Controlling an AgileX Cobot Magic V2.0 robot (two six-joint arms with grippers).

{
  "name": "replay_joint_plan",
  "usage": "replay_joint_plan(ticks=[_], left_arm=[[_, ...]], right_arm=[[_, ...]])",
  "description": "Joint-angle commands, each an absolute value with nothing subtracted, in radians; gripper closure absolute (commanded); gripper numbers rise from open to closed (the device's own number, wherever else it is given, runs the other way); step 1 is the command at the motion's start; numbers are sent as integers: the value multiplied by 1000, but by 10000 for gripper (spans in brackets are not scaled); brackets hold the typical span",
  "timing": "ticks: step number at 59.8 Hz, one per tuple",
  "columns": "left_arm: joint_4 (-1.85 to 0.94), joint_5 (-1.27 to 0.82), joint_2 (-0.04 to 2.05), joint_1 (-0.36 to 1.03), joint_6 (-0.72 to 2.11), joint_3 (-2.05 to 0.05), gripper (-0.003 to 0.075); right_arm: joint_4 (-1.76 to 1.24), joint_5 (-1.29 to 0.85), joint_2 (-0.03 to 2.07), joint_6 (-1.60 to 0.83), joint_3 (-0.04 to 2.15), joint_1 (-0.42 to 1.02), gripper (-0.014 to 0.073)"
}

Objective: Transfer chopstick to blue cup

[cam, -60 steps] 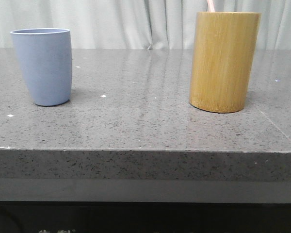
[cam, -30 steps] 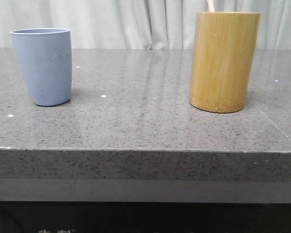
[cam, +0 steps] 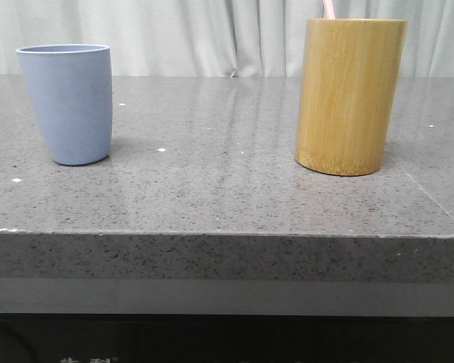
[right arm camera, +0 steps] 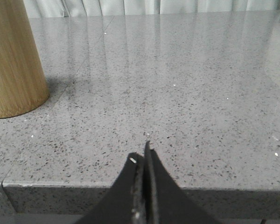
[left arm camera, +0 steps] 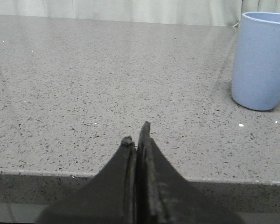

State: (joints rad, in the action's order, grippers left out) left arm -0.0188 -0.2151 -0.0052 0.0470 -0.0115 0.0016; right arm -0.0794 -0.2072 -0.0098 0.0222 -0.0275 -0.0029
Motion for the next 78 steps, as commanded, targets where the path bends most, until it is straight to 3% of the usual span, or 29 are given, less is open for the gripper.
replay_joint_plan(ticks=[1,35,45,52,61,68,78], left_arm=[[-27,-136,-29,46,-19,9,739],[42,-67,-29,46,-19,9,739],[-26,71,-29,46,-19,7,739],[-129,145,-29,48,-40,-60,739],[-28,-57,14,48,-40,-292,739],[28,-173,127,48,-40,-444,739],[16,-180,343,48,-40,-541,739]], right_arm=[[-78,-121,-28,17,-23,-10,680],[-78,-120,-28,17,-23,-10,680],[-79,-37,-28,18,-6,-10,680],[-79,-36,-28,18,69,-10,680],[-80,-128,-1,18,271,-10,680],[-98,-270,93,18,439,-10,680],[-112,-334,281,18,604,-10,680]])
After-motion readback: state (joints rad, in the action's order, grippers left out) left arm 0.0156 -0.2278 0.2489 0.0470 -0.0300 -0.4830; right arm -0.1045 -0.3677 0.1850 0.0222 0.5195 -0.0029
